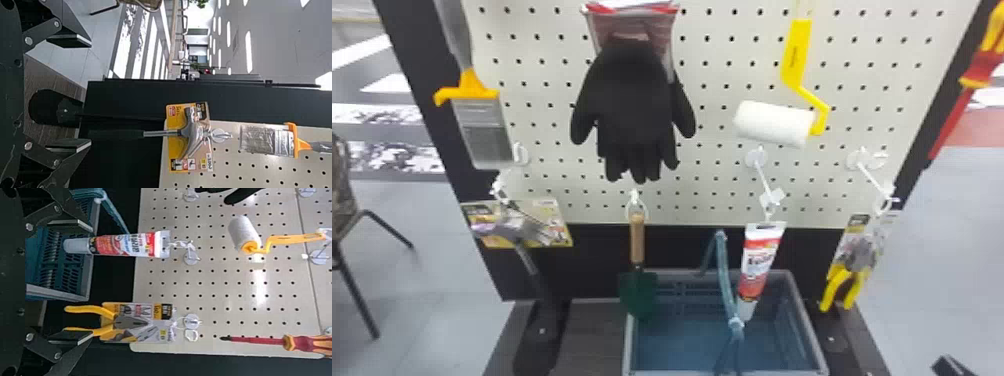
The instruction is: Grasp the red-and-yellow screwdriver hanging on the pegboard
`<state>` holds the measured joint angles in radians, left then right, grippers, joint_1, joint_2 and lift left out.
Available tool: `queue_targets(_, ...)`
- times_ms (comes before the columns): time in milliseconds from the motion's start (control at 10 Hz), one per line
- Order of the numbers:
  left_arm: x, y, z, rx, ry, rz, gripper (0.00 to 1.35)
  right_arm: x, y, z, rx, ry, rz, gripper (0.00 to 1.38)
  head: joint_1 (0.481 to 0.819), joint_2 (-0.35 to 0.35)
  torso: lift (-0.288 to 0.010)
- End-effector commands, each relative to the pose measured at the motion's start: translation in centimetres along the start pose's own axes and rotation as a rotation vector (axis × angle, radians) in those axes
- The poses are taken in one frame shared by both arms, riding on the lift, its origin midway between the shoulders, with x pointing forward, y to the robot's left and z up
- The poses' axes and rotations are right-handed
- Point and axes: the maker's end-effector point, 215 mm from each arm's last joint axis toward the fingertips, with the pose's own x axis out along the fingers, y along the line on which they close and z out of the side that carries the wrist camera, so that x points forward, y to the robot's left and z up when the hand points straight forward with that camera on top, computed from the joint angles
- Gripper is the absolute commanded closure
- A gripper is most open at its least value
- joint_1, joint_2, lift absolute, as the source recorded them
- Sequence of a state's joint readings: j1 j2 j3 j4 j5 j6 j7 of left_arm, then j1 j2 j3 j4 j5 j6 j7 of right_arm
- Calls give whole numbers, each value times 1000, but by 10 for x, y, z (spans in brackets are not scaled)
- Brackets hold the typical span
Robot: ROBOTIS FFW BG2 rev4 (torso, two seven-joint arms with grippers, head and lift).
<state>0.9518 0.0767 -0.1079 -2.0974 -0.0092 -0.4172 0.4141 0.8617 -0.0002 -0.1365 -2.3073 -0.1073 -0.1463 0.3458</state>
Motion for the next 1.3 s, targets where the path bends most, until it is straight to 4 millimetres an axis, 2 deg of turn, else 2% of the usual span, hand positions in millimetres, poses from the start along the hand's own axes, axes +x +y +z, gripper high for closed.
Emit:
queue_targets(0, 0, 0, 0, 0, 0, 0, 383, 4, 1, 22, -8, -26, 3, 335, 549, 0, -100)
queue_targets(300, 0, 1, 0, 3, 0, 1, 383, 13, 2, 73, -28, -74, -6, 335, 549, 0, -100)
queue_targets(900, -2, 2, -2, 7, 11, 3, 383, 17, -1, 142, -68, -145, -15, 335, 549, 0, -100)
queue_targets(1200, -2, 2, -3, 7, 14, 2, 383, 13, 3, 194, -120, -183, -10, 335, 549, 0, -100)
